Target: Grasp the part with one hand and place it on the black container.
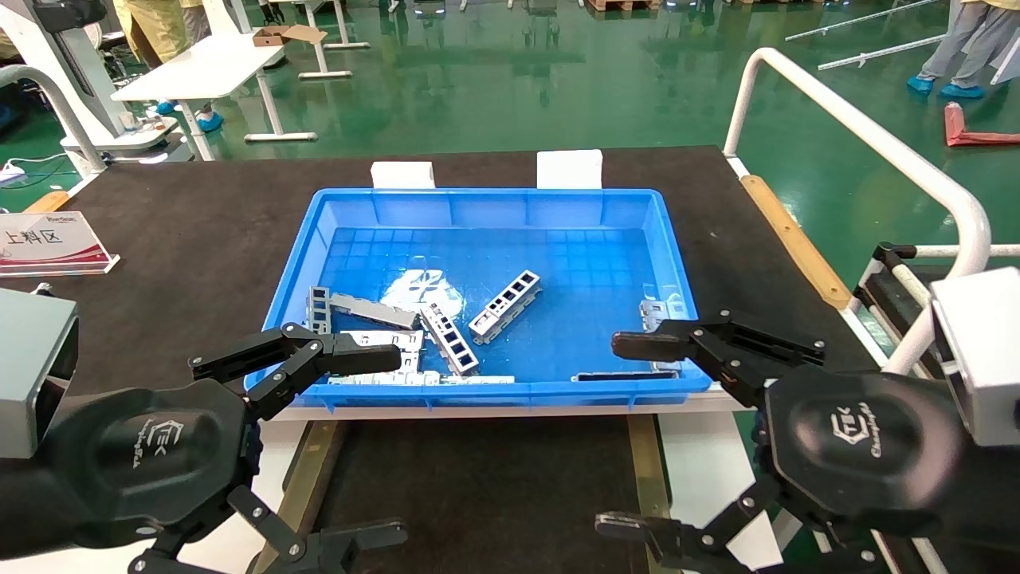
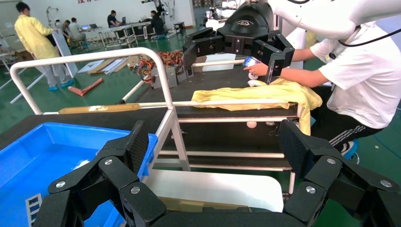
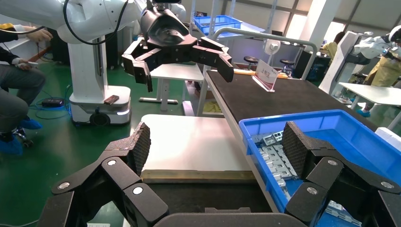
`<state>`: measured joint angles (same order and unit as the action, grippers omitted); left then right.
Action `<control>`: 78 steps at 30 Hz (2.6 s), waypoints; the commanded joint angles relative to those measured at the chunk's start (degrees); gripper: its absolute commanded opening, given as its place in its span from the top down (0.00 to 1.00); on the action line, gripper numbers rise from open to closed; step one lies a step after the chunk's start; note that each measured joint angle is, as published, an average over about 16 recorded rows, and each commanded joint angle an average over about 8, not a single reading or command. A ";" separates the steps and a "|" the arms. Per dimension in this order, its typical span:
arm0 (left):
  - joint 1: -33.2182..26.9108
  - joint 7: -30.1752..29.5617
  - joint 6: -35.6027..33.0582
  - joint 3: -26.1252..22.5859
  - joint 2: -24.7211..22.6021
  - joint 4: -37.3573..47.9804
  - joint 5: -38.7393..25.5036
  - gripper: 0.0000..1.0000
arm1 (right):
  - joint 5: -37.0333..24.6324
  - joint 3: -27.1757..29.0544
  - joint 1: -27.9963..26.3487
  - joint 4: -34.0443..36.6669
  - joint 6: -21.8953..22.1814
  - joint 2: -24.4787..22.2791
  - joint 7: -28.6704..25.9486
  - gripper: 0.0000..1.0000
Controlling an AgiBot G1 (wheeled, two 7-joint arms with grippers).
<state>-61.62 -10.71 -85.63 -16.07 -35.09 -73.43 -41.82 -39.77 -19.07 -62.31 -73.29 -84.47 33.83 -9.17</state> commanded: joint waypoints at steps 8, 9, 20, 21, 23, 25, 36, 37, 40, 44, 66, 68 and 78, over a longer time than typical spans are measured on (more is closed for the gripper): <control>0.01 0.00 -0.01 0.01 0.01 -0.02 -0.01 0.00 | 0.00 0.00 0.00 0.00 0.00 0.00 0.00 0.00; 0.01 0.00 -0.01 0.01 0.01 -0.02 0.00 0.00 | 0.00 0.00 0.00 0.00 0.00 0.00 0.00 0.00; -0.26 0.19 0.38 -0.26 -0.41 0.41 -0.60 0.00 | 0.00 -0.02 -0.02 0.03 -0.02 0.01 0.02 0.00; -0.34 0.24 0.44 -0.33 -0.50 0.49 -0.77 0.00 | 0.00 -0.02 -0.02 0.04 -0.02 0.01 0.02 0.00; -0.54 0.40 0.60 -0.46 -0.68 0.64 -1.17 0.00 | 0.01 -0.02 -0.02 0.04 -0.02 0.01 0.02 0.00; -0.81 0.55 0.82 -0.60 -0.88 0.86 -1.64 0.00 | 0.01 -0.03 -0.03 0.04 -0.02 0.00 0.02 0.00; -4.20 1.72 2.87 -2.46 -3.82 4.03 -6.48 0.00 | 0.02 -0.04 -0.03 0.05 -0.02 0.00 0.03 0.00; -4.72 1.88 3.06 -2.79 -4.31 4.59 -7.17 0.00 | 0.02 -0.04 -0.03 0.05 -0.02 0.00 0.03 0.00; -6.32 2.04 3.69 -3.90 -5.89 6.48 -9.31 0.00 | 0.02 -0.05 -0.03 0.05 -0.02 0.00 0.03 0.00; -8.45 1.67 4.80 -5.56 -8.33 9.58 -12.10 0.00 | 0.02 -0.05 -0.04 0.05 -0.01 0.00 0.04 0.00; -20.73 7.08 14.96 -13.19 -25.36 35.26 -26.93 0.00 | 0.05 -0.09 -0.04 0.05 0.00 -0.02 0.05 0.00; -22.20 7.75 16.81 -13.69 -27.50 38.77 -28.09 0.00 | 0.05 -0.09 -0.04 0.05 0.00 -0.02 0.05 0.00; -28.36 13.03 26.12 -15.04 -37.82 55.38 -31.65 0.00 | 0.06 -0.10 -0.05 0.05 0.01 -0.02 0.06 0.00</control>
<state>-89.57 2.06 -59.79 -31.07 -72.44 -18.67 -73.24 -39.72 -19.17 -62.35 -73.24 -84.46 33.81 -9.10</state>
